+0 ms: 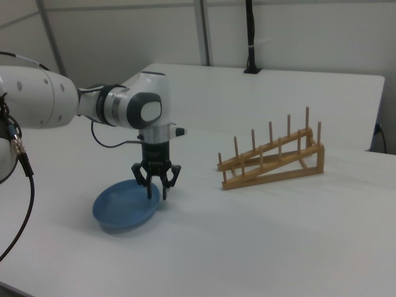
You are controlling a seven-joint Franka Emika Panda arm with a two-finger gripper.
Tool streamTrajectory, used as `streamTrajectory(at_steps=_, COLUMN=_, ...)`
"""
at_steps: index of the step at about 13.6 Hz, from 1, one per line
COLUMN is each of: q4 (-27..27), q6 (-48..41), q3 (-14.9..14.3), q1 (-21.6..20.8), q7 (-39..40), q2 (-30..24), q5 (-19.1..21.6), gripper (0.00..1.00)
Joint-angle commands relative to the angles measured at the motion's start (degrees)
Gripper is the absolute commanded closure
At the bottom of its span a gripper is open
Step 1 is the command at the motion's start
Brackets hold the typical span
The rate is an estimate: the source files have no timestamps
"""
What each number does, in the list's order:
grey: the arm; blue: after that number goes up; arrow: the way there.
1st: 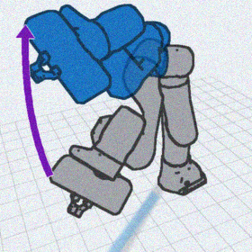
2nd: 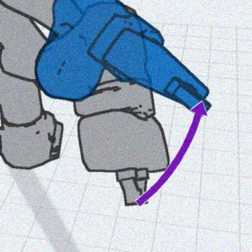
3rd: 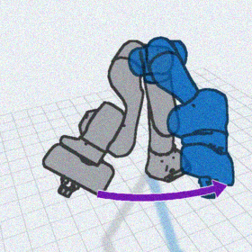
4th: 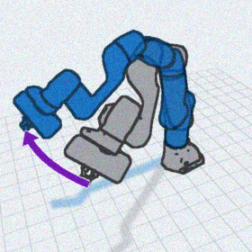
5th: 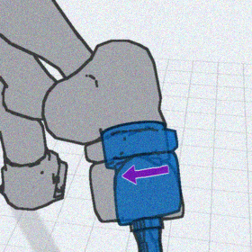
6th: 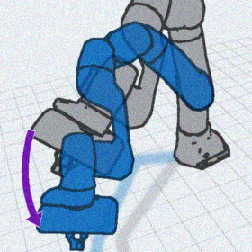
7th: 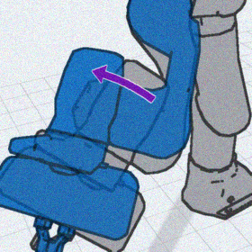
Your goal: Pick plate from plate rack
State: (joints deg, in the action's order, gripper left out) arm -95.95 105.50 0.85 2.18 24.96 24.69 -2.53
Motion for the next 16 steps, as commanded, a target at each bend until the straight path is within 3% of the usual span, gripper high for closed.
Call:
streamTrajectory(at_steps=1, q4=0.94, q6=-3.11, q3=-0.93, q1=-1.21, q7=-8.59, q2=-4.9, q5=-0.81, gripper=0.01)
streamTrajectory(at_steps=6, q4=0.59, q6=-5.99, q3=-1.55, q1=-4.2, q7=-28.98, q2=-17.02, q5=-2.64, gripper=0.0)
streamTrajectory(at_steps=7, q4=0.41, q6=-8.79, q3=-1.55, q1=-5.33, q7=-30.49, q2=-19.56, q5=-4.65, gripper=0.0)
streamTrajectory(at_steps=10, q4=-1.17, q6=-10.4, q3=-1.81, q1=-5.87, q7=-30.5, q2=-24.67, q5=-4.76, gripper=0.0)
streamTrajectory(at_steps=16, q4=-2.05, q6=-10.23, q3=-3.48, q1=-8.86, q7=-31.38, q2=-25.65, q5=-4.15, gripper=0.0)
